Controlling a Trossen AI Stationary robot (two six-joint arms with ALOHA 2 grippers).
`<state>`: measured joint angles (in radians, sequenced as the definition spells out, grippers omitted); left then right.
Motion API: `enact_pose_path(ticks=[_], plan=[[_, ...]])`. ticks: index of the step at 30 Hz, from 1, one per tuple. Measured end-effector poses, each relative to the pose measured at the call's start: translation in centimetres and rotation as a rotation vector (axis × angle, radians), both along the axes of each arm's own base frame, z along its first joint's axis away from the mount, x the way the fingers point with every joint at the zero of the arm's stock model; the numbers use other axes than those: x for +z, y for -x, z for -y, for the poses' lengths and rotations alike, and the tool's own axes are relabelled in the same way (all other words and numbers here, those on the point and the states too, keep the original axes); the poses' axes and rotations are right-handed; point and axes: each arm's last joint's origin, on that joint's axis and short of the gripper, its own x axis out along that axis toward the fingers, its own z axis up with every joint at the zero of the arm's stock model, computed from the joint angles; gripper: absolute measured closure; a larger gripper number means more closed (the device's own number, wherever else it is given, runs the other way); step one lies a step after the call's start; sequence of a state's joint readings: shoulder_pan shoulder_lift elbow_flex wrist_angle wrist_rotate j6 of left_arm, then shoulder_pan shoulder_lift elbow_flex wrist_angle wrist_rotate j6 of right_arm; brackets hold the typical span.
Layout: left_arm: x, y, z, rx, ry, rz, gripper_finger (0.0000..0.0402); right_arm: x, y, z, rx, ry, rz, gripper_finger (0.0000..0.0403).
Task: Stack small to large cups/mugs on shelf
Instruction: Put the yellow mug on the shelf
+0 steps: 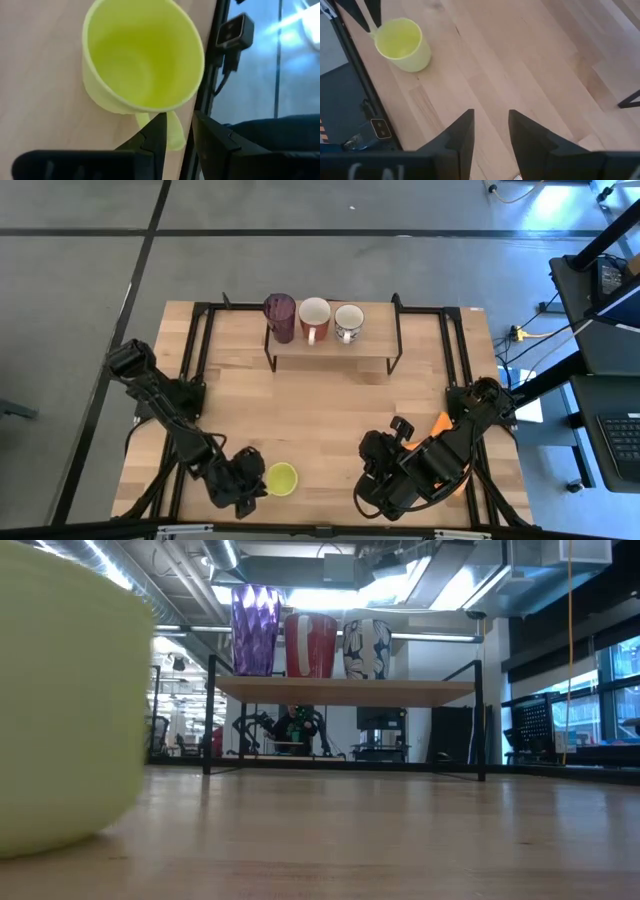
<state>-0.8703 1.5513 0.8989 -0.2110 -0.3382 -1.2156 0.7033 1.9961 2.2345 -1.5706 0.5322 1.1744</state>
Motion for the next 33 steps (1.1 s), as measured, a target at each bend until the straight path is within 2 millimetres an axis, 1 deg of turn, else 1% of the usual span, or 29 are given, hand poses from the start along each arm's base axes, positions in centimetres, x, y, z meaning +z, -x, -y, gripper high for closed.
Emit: enact_pose_path(ticks=[4, 10, 14, 20, 24, 28, 33], plan=[[0.3, -1.0, -0.5, -0.005, 0.003, 0.036, 0.0313, 0.0, 0.0, 0.0, -0.002, -0.002, 0.001, 0.0281], [0.6, -2.1, -1.0, -0.077, 0.024, 0.060, 0.0313, 0.0, 0.0, 0.0, -0.002, -0.002, 0.000, 0.0281], [0.4, -2.1, -1.3, -0.122, 0.017, 0.015, 0.0313, 0.0, 0.0, 0.0, -0.002, -0.002, 0.000, 0.0281], [-0.3, -1.2, -1.5, -0.142, -0.058, -0.065, 0.0313, 0.0, 0.0, 0.0, -0.003, -0.002, 0.000, 0.0281], [-0.5, -0.9, -1.7, -0.123, -0.126, -0.062, 0.0313, 0.0, 0.0, 0.0, -0.003, -0.002, 0.000, 0.0281], [-0.5, -1.5, -2.4, -0.066, -0.167, -0.039, 0.0313, 0.0, 0.0, 0.0, -0.003, -0.002, 0.000, 0.0281], [-0.5, -2.6, -3.6, -0.065, -0.195, -0.032, 0.0313, 0.0, 0.0, 0.0, -0.003, -0.002, 0.000, 0.0281]])
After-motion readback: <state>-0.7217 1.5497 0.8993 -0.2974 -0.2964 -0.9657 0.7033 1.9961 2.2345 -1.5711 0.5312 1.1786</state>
